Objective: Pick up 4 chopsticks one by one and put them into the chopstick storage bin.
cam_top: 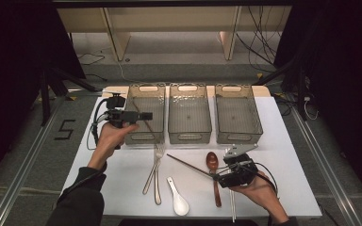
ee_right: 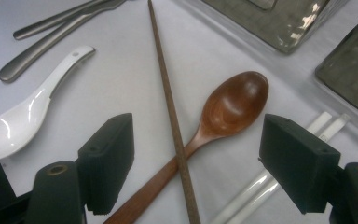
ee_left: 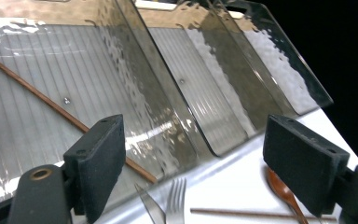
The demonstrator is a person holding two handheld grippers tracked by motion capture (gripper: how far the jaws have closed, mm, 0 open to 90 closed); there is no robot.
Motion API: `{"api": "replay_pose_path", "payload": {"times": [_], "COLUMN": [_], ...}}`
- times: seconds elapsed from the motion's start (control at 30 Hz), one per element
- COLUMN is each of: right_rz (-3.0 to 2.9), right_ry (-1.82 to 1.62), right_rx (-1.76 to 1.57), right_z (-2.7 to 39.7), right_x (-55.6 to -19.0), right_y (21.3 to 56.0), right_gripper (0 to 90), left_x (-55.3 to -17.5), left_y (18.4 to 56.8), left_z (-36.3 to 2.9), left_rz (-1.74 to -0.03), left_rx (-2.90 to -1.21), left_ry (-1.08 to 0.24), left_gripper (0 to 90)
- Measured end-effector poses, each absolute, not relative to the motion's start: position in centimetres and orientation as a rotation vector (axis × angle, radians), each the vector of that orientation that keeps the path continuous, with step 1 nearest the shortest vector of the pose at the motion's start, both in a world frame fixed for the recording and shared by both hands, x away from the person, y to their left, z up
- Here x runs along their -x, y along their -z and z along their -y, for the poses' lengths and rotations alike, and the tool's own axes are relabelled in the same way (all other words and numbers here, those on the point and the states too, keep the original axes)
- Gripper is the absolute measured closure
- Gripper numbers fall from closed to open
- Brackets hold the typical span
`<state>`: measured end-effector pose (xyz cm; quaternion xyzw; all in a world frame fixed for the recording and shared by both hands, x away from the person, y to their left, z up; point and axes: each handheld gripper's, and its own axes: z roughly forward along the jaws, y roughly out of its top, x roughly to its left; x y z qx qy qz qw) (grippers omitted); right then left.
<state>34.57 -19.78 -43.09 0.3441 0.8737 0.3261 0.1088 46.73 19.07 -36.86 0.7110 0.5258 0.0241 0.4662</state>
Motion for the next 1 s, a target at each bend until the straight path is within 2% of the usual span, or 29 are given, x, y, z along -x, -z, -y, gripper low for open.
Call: {"api": "replay_pose_path", "payload": {"times": [0.33,0.7,1.0], "right_rz": [-2.622,-2.657,-2.682], "right_ry": [-0.874,-0.813,-0.776], "right_rx": [-1.006,-0.991,-0.981], "right_z": [19.6,19.7,19.8], "right_x": [-34.7,-34.8,-34.7], "right_y": [43.7,44.0,44.2], "right_gripper": [31.3,35.1,42.2], "left_x": [-42.7,-40.5,-39.4], "left_y": [38.2,39.4,40.7], "left_z": [-19.7,-19.3,-19.3], "left_rz": [-1.244,-1.203,-1.207], "left_rx": [-1.707,-1.697,-1.686], "left_ry": [-0.066,-0.057,-0.037], "left_gripper": [18.9,18.0,18.0]}}
